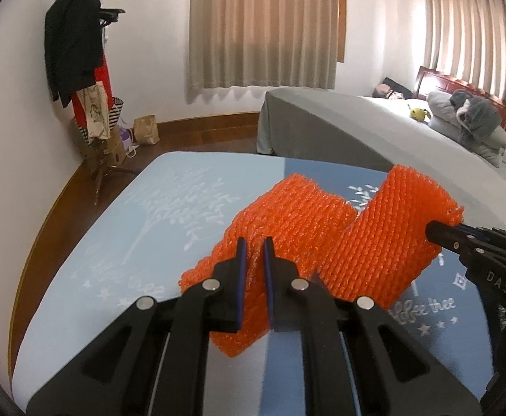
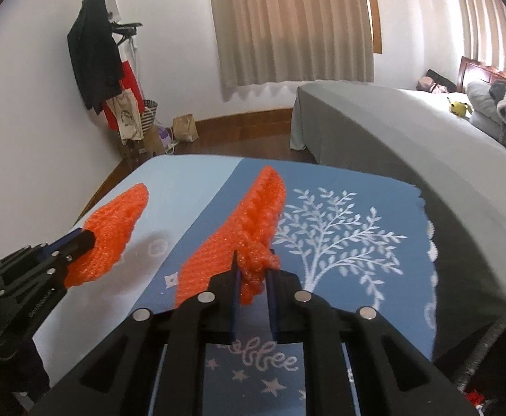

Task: Collect trash
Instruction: 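Lift the orange mesh with both tools and carry it over the bin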

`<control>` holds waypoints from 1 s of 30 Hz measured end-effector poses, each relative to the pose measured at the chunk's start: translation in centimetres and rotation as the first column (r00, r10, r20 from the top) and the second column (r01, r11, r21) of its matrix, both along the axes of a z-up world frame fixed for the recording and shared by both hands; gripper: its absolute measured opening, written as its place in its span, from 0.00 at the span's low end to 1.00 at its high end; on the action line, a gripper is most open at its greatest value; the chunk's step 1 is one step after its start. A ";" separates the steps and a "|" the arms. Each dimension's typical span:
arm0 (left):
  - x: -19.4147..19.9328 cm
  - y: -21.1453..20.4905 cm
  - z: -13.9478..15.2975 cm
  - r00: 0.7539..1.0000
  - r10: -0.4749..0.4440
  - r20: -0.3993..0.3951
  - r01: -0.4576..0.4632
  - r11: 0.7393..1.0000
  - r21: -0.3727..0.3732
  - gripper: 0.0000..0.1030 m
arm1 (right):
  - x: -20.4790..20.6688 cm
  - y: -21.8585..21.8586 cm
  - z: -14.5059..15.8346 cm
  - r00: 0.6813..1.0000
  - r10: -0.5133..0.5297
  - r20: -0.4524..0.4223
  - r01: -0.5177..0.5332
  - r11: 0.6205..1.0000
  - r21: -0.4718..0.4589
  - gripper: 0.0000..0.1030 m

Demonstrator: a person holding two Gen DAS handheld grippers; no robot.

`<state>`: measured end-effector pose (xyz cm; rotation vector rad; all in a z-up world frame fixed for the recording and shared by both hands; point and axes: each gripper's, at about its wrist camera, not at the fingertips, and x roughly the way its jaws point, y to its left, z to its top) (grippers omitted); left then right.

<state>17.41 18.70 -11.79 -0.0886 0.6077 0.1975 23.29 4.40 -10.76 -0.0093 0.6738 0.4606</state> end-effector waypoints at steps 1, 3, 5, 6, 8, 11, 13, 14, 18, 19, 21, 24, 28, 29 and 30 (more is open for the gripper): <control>-0.1 -0.4 0.3 1.000 -0.007 0.004 0.007 1.000 0.001 0.09 | -0.2 -0.3 0.3 1.000 -0.005 0.003 0.005 1.000 0.003 0.13; -0.2 -0.9 0.8 1.000 -0.018 0.011 0.018 1.000 0.001 0.09 | -0.6 -1.1 0.9 1.000 -0.016 0.010 0.016 1.000 0.011 0.13; -0.3 -1.6 1.3 0.999 -0.029 0.018 0.029 1.000 0.000 0.09 | -1.0 -1.7 1.3 1.000 -0.023 0.019 0.023 1.000 0.017 0.13; -0.4 -2.1 1.5 0.999 -0.035 0.022 0.035 0.999 0.001 0.09 | -1.2 -2.2 1.7 0.999 -0.028 0.025 0.028 0.999 0.022 0.13; -0.7 -3.0 2.0 0.998 -0.049 0.029 0.049 0.999 0.003 0.09 | -1.6 -2.8 2.2 0.999 -0.036 0.034 0.035 0.999 0.025 0.13; -0.9 -3.9 2.6 0.997 -0.066 0.037 0.066 0.998 0.002 0.09 | -2.1 -3.8 2.7 0.998 -0.050 0.042 0.049 0.998 0.032 0.13; -1.0 -4.4 3.0 0.996 -0.077 0.041 0.077 0.997 0.001 0.09 | -2.6 -4.7 2.9 0.997 -0.058 0.048 0.056 0.998 0.033 0.13; -1.1 -4.9 3.2 0.995 -0.086 0.044 0.086 0.996 0.001 0.09 | -2.8 -5.0 3.1 0.997 -0.062 0.051 0.061 0.998 0.034 0.13; -1.5 -6.2 3.9 0.992 -0.111 0.054 0.111 0.994 0.004 0.09 | -4.1 -6.4 4.0 0.994 -0.081 0.069 0.078 0.996 0.038 0.13; -1.6 -6.5 3.9 0.992 -0.117 0.056 0.117 0.993 0.004 0.09 | -4.3 -6.8 4.1 0.994 -0.083 0.073 0.081 0.996 0.039 0.13; -2.0 -7.2 4.2 0.990 -0.130 0.061 0.130 0.992 0.003 0.09 | -4.9 -7.6 4.5 0.993 -0.090 0.081 0.087 0.995 0.040 0.13; -2.4 -8.0 4.6 0.987 -0.145 0.068 0.145 0.989 0.002 0.09 | -5.5 -8.6 5.0 0.991 -0.100 0.091 0.097 0.994 0.044 0.13; -2.9 -8.9 5.0 0.984 -0.161 0.072 0.162 0.987 -0.002 0.09 | -6.3 -9.6 5.6 0.988 -0.113 0.104 0.109 0.993 0.048 0.13; -3.1 -9.2 5.1 0.983 -0.166 0.074 0.167 0.986 -0.001 0.09 | -6.6 -9.9 5.8 0.987 -0.117 0.110 0.112 0.992 0.049 0.13; -3.3 -9.5 5.2 0.983 -0.169 0.076 0.170 0.986 0.000 0.09 | -6.7 -10.1 5.9 0.986 -0.120 0.113 0.115 0.992 0.049 0.13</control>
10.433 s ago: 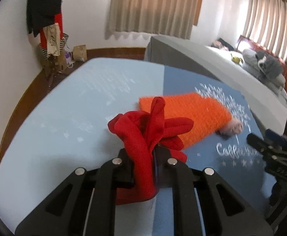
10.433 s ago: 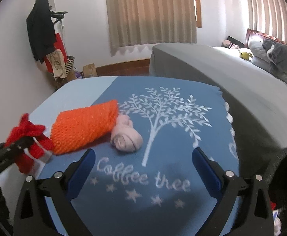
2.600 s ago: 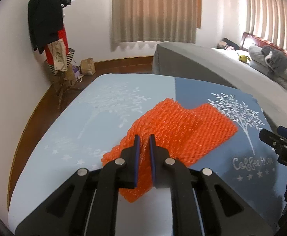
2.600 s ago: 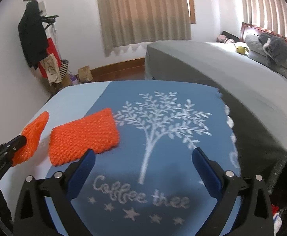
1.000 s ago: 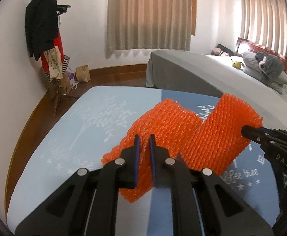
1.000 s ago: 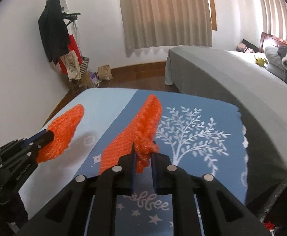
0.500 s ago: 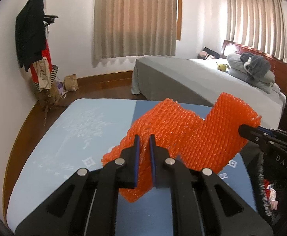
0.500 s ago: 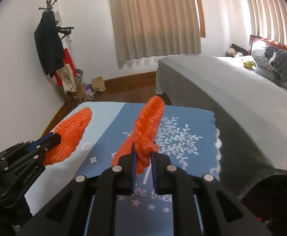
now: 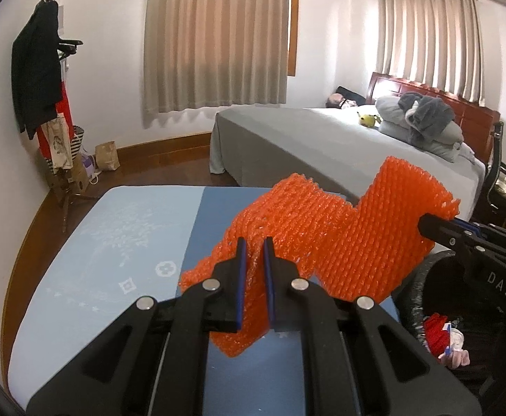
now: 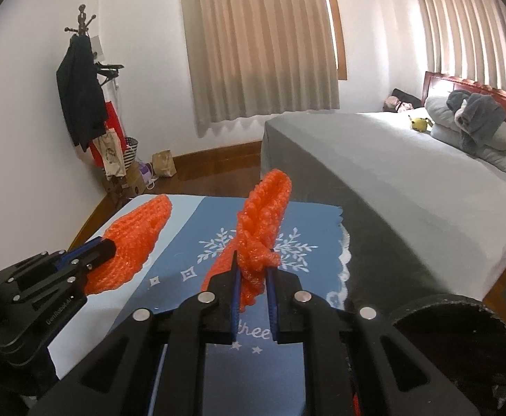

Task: Collect trash
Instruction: 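Lift the orange mesh with both tools and carry it over the bin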

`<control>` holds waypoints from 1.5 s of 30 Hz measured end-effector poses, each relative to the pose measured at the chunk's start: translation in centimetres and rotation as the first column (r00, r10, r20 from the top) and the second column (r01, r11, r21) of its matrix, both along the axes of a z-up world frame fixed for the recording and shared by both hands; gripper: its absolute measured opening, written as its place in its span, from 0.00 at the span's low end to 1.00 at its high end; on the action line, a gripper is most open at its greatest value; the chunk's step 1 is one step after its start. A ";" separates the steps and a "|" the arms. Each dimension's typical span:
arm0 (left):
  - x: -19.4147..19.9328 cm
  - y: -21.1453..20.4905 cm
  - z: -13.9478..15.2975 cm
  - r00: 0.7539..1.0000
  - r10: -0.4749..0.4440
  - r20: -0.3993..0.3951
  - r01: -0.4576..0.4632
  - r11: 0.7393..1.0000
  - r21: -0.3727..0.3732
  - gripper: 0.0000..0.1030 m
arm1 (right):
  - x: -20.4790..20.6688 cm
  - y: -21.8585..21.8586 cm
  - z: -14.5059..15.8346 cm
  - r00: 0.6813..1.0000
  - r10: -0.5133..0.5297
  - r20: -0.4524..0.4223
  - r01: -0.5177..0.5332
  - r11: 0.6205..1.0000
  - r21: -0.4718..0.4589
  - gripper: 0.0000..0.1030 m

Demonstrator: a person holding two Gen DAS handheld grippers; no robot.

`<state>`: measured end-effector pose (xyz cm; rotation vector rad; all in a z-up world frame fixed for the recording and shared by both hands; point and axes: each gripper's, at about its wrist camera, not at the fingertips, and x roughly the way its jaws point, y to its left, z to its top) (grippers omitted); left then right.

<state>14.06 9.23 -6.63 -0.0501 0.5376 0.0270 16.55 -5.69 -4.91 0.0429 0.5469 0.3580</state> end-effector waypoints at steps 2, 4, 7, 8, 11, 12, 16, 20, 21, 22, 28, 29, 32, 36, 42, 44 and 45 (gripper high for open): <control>-0.4 -0.5 0.2 1.000 -0.009 0.006 0.009 1.000 0.002 0.09 | -0.4 -0.5 0.3 1.000 -0.007 0.007 0.007 1.000 0.002 0.13; -0.7 -1.0 0.5 1.000 -0.019 0.010 0.019 1.000 0.003 0.09 | -0.7 -0.6 0.5 1.000 -0.011 0.011 0.011 1.000 0.004 0.13; -1.2 -1.7 0.9 0.999 -0.029 0.018 0.029 1.000 0.003 0.09 | -1.2 -1.1 0.9 1.000 -0.017 0.022 0.016 1.000 0.005 0.13; -1.4 -1.9 1.0 0.999 -0.033 0.021 0.033 0.999 0.003 0.09 | -1.4 -1.3 1.1 1.000 -0.018 0.026 0.017 1.000 0.005 0.13; -1.7 -2.3 1.6 0.999 -0.042 0.030 0.042 0.999 0.002 0.09 | -1.9 -1.8 1.6 0.999 -0.024 0.037 0.024 1.000 0.006 0.13; -1.8 -2.6 1.8 0.998 -0.046 0.033 0.046 0.999 0.001 0.09 | -2.0 -2.1 1.7 0.999 -0.028 0.041 0.028 1.000 0.009 0.13; -2.3 -3.4 2.4 0.997 -0.066 0.048 0.066 0.998 0.003 0.09 | -2.7 -2.9 2.3 0.998 -0.042 0.056 0.042 0.999 0.011 0.13; -2.8 -4.4 3.0 0.994 -0.087 0.063 0.087 0.996 0.005 0.09 | -3.4 -3.9 3.0 0.996 -0.059 0.072 0.058 0.998 0.013 0.13; -2.9 -4.6 3.1 0.993 -0.093 0.067 0.093 0.996 0.004 0.09 | -3.6 -4.1 3.1 0.995 -0.062 0.075 0.061 0.998 0.013 0.13; -3.0 -4.9 3.2 0.992 -0.099 0.072 0.099 0.995 0.004 0.09 | -3.7 -4.3 3.2 0.995 -0.065 0.077 0.064 0.998 0.012 0.13; -3.6 -6.2 3.9 0.987 -0.133 0.092 0.133 0.991 0.003 0.09 | -4.9 -5.4 4.1 0.991 -0.089 0.097 0.088 0.996 0.011 0.13; -3.7 -6.5 4.0 0.986 -0.138 0.096 0.138 0.990 0.002 0.09 | -5.0 -5.6 4.2 0.991 -0.092 0.100 0.091 0.996 0.010 0.13; -4.0 -7.3 4.2 0.983 -0.155 0.102 0.156 0.988 0.001 0.09 | -5.6 -6.5 4.5 0.988 -0.108 0.110 0.108 0.994 0.010 0.13; -4.4 -8.7 4.2 0.977 -0.182 0.109 0.183 0.983 0.002 0.09 | -6.2 -7.8 4.7 0.985 -0.129 0.117 0.129 0.992 0.008 0.13; -4.8 -11.1 4.1 0.967 -0.230 0.110 0.230 0.973 0.007 0.09 | -7.1 -9.6 4.7 0.979 -0.166 0.117 0.167 0.986 0.003 0.13; -4.7 -11.8 4.0 0.963 -0.248 0.108 0.248 0.969 0.006 0.09 | -7.5 -10.4 4.6 0.976 -0.184 0.114 0.185 0.983 -0.001 0.13; -4.8 -12.4 3.9 0.960 -0.258 0.107 0.258 0.966 0.006 0.09 | -7.7 -10.7 4.5 0.975 -0.190 0.113 0.192 0.981 -0.002 0.13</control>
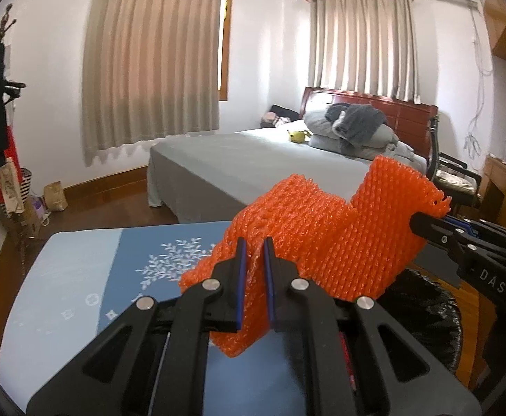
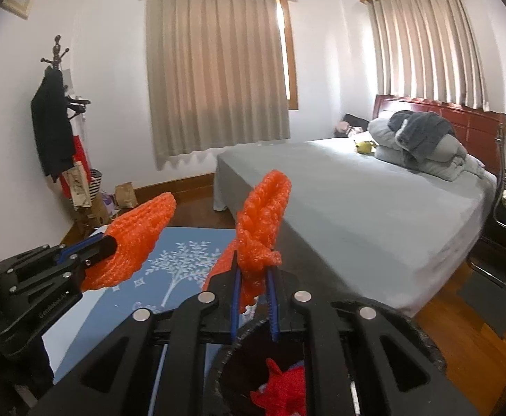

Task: Collect trash
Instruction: 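Lift the orange mesh with both tools and carry it over the bin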

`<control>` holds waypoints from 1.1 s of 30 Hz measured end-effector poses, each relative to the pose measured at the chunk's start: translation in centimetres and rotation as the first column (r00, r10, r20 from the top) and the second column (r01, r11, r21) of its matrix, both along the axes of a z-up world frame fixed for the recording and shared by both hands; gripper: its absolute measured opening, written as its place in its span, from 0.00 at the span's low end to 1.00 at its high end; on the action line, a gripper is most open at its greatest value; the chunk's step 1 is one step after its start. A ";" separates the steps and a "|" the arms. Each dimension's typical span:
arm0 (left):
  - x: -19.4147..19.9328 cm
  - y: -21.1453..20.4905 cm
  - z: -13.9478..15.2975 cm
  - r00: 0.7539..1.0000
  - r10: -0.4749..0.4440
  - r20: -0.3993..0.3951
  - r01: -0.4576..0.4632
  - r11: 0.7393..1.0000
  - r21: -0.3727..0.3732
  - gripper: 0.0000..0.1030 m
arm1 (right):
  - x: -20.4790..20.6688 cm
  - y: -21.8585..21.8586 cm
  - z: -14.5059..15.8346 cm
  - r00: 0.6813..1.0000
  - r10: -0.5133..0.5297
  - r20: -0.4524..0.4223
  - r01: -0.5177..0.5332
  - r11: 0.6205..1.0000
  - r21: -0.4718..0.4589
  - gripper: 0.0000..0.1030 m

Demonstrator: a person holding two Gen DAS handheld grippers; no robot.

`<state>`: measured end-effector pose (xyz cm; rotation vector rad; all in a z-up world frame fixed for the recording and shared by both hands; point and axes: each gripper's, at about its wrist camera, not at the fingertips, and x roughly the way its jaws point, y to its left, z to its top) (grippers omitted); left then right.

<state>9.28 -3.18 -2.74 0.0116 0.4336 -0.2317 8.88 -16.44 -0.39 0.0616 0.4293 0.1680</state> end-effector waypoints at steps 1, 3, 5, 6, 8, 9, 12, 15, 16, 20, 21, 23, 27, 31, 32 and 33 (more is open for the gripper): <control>0.0 -0.4 -0.1 1.000 -0.009 -0.001 0.009 1.000 0.000 0.09 | -0.2 -0.4 -0.1 1.000 -0.009 -0.002 0.009 1.000 -0.001 0.13; 0.1 -1.3 -0.3 1.000 -0.030 -0.003 0.030 1.000 -0.001 0.09 | -0.5 -1.4 -0.3 1.000 -0.028 -0.006 0.028 1.000 -0.002 0.13; 0.1 -2.2 -0.5 0.999 -0.050 -0.005 0.050 0.999 0.000 0.09 | -0.8 -2.2 -0.3 0.999 -0.046 -0.009 0.046 0.999 -0.007 0.13; 0.1 -2.8 -0.6 0.998 -0.061 -0.007 0.061 0.998 0.001 0.09 | -1.0 -2.8 -0.4 0.998 -0.059 -0.012 0.059 0.998 -0.010 0.13; 0.0 -3.8 -0.8 0.997 -0.080 -0.008 0.080 0.997 0.001 0.09 | -1.2 -3.6 -0.5 0.997 -0.076 -0.016 0.075 0.997 -0.013 0.13; 0.0 -4.4 -0.9 0.996 -0.091 -0.008 0.091 0.996 0.003 0.09 | -1.4 -4.1 -0.5 0.996 -0.088 -0.018 0.088 0.996 -0.016 0.13; -0.1 -5.7 -1.2 0.993 -0.118 -0.010 0.118 0.993 0.003 0.09 | -1.8 -5.3 -0.7 0.993 -0.117 -0.025 0.116 0.993 -0.020 0.13; 0.1 -6.9 -1.6 0.989 -0.145 -0.017 0.145 0.989 0.001 0.09 | -2.4 -6.6 -1.1 0.989 -0.146 -0.035 0.145 0.989 -0.026 0.13; 0.1 -7.4 -1.7 0.988 -0.155 -0.020 0.155 0.988 0.002 0.09 | -2.5 -6.9 -1.3 0.987 -0.154 -0.039 0.153 0.988 -0.027 0.13; 0.3 -8.9 -2.4 0.981 -0.190 -0.027 0.190 0.982 0.005 0.09 | -3.3 -8.6 -1.9 0.980 -0.190 -0.053 0.189 0.982 -0.031 0.13; 0.3 -9.3 -2.6 0.979 -0.199 -0.030 0.200 0.980 0.007 0.09 | -3.5 -9.0 -2.0 0.978 -0.200 -0.057 0.199 0.980 -0.033 0.13; 0.2 -10.1 -3.0 0.976 -0.214 -0.035 0.215 0.977 0.010 0.09 | -3.9 -9.4 -2.2 0.975 -0.215 -0.062 0.213 0.977 -0.034 0.13; 0.2 -11.6 -4.0 0.969 -0.242 -0.050 0.243 0.970 0.012 0.09 | -4.5 -10.6 -2.6 0.968 -0.243 -0.068 0.241 0.970 -0.038 0.13; 0.5 -12.9 -5.0 0.960 -0.268 -0.079 0.270 0.963 0.008 0.09 | -4.6 -11.5 -2.9 0.961 -0.265 -0.079 0.262 0.964 -0.043 0.13; 0.5 -13.2 -5.3 0.957 -0.277 -0.088 0.279 0.960 0.007 0.09 | -4.7 -11.8 -3.1 0.959 -0.270 -0.084 0.267 0.963 -0.044 0.13; 0.6 -13.4 -5.6 0.954 -0.284 -0.097 0.286 0.958 0.009 0.10 | -4.7 -12.0 -3.4 0.957 -0.276 -0.092 0.273 0.961 -0.045 0.13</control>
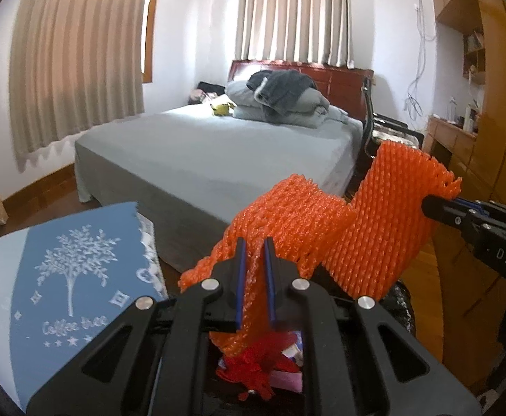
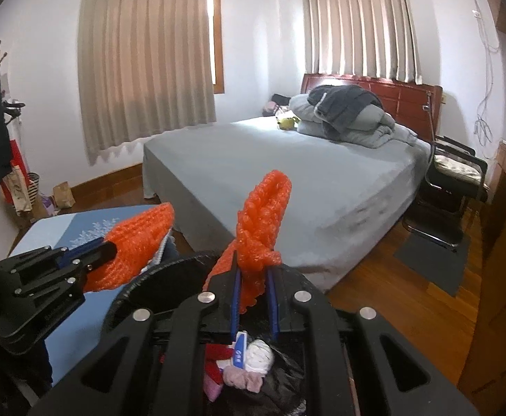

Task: Collect trash
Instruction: 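Lift the orange mesh with both tools and carry it over the bin, then open both tools to drop the orange mesh into the bin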

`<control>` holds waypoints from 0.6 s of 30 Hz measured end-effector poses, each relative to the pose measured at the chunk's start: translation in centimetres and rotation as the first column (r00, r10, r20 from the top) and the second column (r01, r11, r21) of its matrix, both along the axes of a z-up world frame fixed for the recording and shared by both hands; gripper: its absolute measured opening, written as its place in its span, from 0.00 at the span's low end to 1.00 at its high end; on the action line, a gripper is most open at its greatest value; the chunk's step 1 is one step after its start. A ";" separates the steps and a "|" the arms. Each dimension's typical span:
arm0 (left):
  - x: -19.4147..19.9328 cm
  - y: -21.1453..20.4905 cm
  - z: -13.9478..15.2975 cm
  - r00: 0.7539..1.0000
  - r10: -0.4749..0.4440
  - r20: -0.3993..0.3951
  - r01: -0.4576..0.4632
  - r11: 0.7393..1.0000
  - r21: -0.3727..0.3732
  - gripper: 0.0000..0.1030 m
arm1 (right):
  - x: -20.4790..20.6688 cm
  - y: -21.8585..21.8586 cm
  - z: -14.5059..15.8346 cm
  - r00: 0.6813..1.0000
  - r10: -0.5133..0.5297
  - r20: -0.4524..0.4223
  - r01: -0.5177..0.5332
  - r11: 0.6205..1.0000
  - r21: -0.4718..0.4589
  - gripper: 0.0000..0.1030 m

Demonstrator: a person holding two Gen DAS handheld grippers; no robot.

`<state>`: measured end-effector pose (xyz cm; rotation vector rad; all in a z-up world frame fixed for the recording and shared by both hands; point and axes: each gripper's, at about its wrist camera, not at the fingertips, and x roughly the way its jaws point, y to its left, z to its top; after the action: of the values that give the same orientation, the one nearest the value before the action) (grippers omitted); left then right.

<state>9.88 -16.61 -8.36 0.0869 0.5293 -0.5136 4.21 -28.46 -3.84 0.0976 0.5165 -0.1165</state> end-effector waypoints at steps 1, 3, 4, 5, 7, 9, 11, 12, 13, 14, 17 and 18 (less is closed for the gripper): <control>0.1 -0.2 -0.3 1.000 -0.005 -0.007 0.005 1.000 0.004 0.10 | 0.1 -0.2 -0.2 1.000 -0.004 -0.007 0.004 1.000 0.002 0.13; 0.3 -0.7 -1.0 1.000 -0.016 -0.025 0.016 1.000 0.012 0.10 | 0.1 -0.5 -0.9 1.000 -0.012 -0.023 0.012 1.000 0.007 0.13; 0.5 -0.8 -1.4 0.999 -0.020 -0.036 0.020 1.000 0.017 0.10 | 0.1 -0.8 -1.3 0.999 -0.015 -0.031 0.015 1.000 0.009 0.13; 0.7 -0.9 -1.8 0.999 -0.023 -0.047 0.024 0.999 0.021 0.10 | 0.2 -0.9 -1.6 0.999 -0.017 -0.040 0.018 1.000 0.012 0.13; 1.0 -1.1 -2.4 0.998 -0.026 -0.060 0.027 0.999 0.028 0.10 | 0.4 -1.2 -2.3 0.998 -0.021 -0.058 0.022 1.000 0.018 0.13; 1.3 -1.3 -3.2 0.997 -0.028 -0.073 0.031 0.999 0.037 0.10 | 0.7 -1.4 -3.0 0.997 -0.023 -0.075 0.024 0.999 0.022 0.13; 1.5 -1.5 -3.7 0.996 -0.031 -0.083 0.034 0.999 0.039 0.10 | 1.0 -1.6 -3.6 0.996 -0.023 -0.088 0.026 0.999 0.028 0.13; 1.7 -1.6 -3.8 0.996 -0.031 -0.086 0.035 0.998 0.044 0.10 | 1.1 -1.7 -4.0 0.995 -0.023 -0.095 0.026 0.999 0.032 0.13; 1.9 -1.7 -4.1 0.995 -0.032 -0.091 0.036 0.998 0.048 0.10 | 1.2 -1.8 -4.2 0.995 -0.023 -0.102 0.026 0.999 0.034 0.13; 2.0 -1.7 -4.3 0.995 -0.033 -0.095 0.038 0.998 0.048 0.10 | 1.4 -1.8 -4.5 0.994 -0.021 -0.108 0.026 0.999 0.037 0.13; 2.3 -2.3 -4.7 0.994 -0.032 -0.106 0.038 0.998 0.052 0.10 | 1.8 -2.1 -5.2 0.992 -0.017 -0.123 0.022 0.999 0.039 0.13; 2.4 -2.4 -4.8 0.993 -0.033 -0.109 0.039 0.998 0.052 0.10 | 2.1 -2.2 -5.4 0.991 -0.014 -0.131 0.019 0.999 0.042 0.13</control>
<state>12.25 -18.96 -13.13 0.1212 0.6491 -0.5413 6.29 -30.62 -9.26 0.1374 0.6490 -0.1284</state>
